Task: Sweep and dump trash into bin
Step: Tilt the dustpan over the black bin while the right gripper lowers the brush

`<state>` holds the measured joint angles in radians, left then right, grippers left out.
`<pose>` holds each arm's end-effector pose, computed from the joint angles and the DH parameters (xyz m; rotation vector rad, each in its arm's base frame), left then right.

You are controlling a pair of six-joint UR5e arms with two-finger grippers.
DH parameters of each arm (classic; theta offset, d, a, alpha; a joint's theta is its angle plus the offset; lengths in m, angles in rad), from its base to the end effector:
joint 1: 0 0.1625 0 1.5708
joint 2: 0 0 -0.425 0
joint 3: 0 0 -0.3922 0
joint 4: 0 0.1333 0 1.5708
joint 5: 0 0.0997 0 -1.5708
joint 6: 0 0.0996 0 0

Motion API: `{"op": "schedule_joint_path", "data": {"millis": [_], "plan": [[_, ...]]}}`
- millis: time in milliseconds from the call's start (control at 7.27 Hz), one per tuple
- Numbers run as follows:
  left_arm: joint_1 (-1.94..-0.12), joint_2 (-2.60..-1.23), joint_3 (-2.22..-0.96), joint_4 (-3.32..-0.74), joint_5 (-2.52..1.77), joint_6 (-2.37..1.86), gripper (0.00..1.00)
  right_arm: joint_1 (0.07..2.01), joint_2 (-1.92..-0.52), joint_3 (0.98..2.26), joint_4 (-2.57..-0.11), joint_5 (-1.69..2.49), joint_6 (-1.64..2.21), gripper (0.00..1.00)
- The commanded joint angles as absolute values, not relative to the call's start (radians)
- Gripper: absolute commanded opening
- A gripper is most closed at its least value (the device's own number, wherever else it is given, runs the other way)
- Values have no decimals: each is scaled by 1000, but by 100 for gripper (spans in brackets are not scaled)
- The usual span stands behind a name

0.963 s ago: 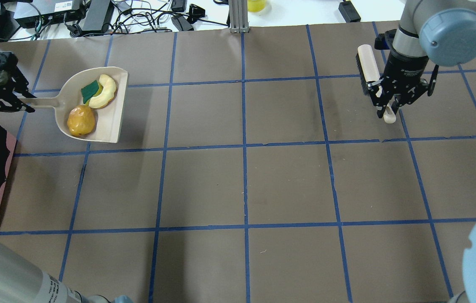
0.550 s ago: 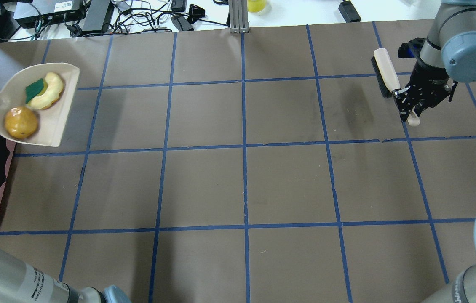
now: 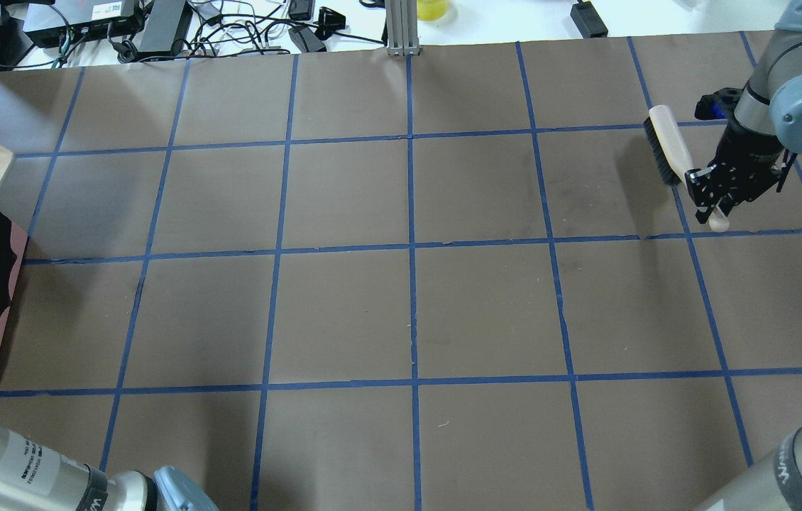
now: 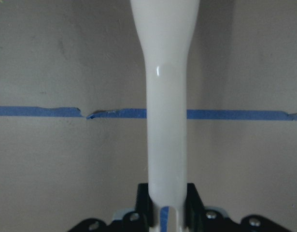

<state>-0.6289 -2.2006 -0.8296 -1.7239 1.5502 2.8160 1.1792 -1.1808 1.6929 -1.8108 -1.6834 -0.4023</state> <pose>0.5152 -0.5421 0.4459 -2.5038 -1.8408 0.0502 -0.1058 -0.5761 0.2413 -0.0406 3.1056 0.4598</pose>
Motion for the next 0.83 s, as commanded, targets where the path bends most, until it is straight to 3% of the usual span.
{"op": "schedule_joint_path", "data": {"millis": [0, 688], "plan": [[-566, -2258, -790, -1610, 1569, 2977, 0, 1163, -1231, 1745, -1804, -1687, -397, 0], [-583, -2229, -882, -1448, 1718, 3092, 0, 1163, -1239, 1798, -1861, -1692, -402, 0]]}}
